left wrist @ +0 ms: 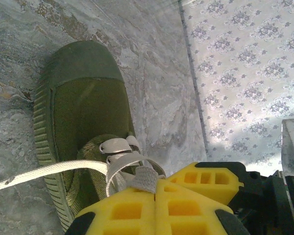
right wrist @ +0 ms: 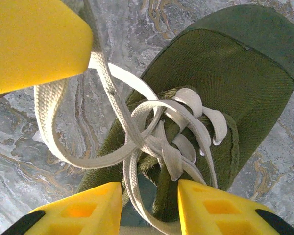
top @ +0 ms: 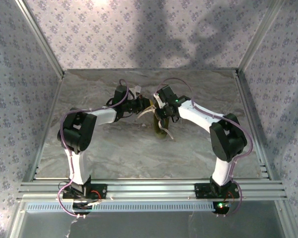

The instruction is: Tie the shoes

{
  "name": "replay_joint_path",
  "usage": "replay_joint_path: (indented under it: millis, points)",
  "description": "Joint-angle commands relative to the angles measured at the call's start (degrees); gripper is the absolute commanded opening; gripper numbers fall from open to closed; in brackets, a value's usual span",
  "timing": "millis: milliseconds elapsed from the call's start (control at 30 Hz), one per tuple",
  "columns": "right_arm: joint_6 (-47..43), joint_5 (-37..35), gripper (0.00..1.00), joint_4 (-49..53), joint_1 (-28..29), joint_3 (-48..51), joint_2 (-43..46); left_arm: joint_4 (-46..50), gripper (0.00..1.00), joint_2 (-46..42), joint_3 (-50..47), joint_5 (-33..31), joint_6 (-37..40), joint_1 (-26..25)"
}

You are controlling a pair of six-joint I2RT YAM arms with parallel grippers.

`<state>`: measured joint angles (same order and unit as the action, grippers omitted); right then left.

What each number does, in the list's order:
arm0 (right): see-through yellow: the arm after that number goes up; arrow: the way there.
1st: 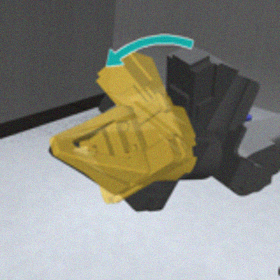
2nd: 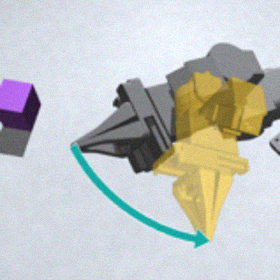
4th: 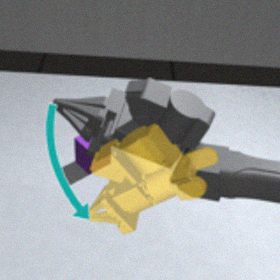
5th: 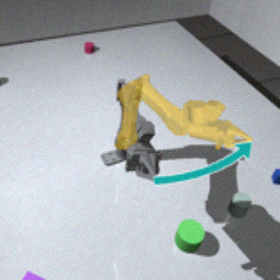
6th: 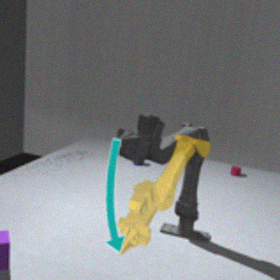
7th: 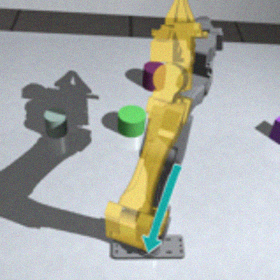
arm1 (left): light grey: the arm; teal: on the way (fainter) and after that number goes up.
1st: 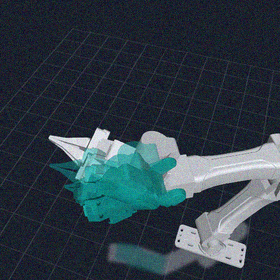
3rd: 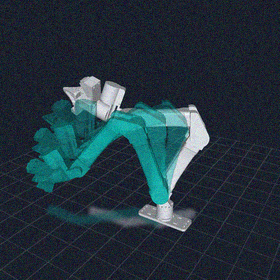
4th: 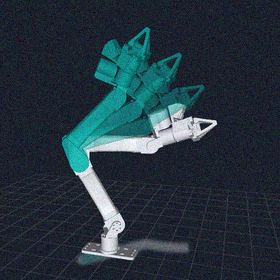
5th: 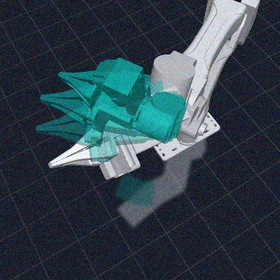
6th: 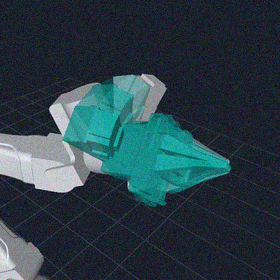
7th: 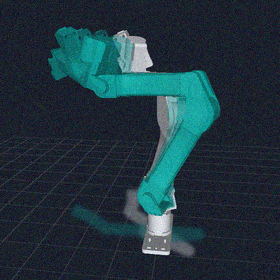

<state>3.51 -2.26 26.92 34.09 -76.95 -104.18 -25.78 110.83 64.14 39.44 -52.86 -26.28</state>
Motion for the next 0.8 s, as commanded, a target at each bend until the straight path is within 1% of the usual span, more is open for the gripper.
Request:
replay_joint_path:
  millis: [0, 267, 433, 533, 767]
  points:
    - [-1.66, -1.82, 0.36, 2.02, 0.70, -2.24, -1.71, -1.55, 0.00, 0.31, 2.04, 1.22, -0.75, 0.18]
    - [-2.19, -3.69, 0.29, 3.17, 1.42, -3.63, -3.20, -1.38, 0.00, 0.08, 1.87, 1.23, -0.57, 0.18]
    - [-2.34, -3.85, 0.14, 3.91, 1.57, -4.14, -3.07, -1.20, 0.00, 0.05, 1.95, 1.25, -0.42, 0.18]
    - [-2.59, -3.29, 0.09, 4.52, 1.66, -4.73, -2.15, -0.84, 0.00, -0.16, 1.95, 1.44, 0.01, 0.18]
    - [-3.55, -1.95, 0.07, 7.18, 1.84, -7.10, -0.36, 1.26, 0.00, -0.02, 2.83, 2.04, 1.95, -0.73]
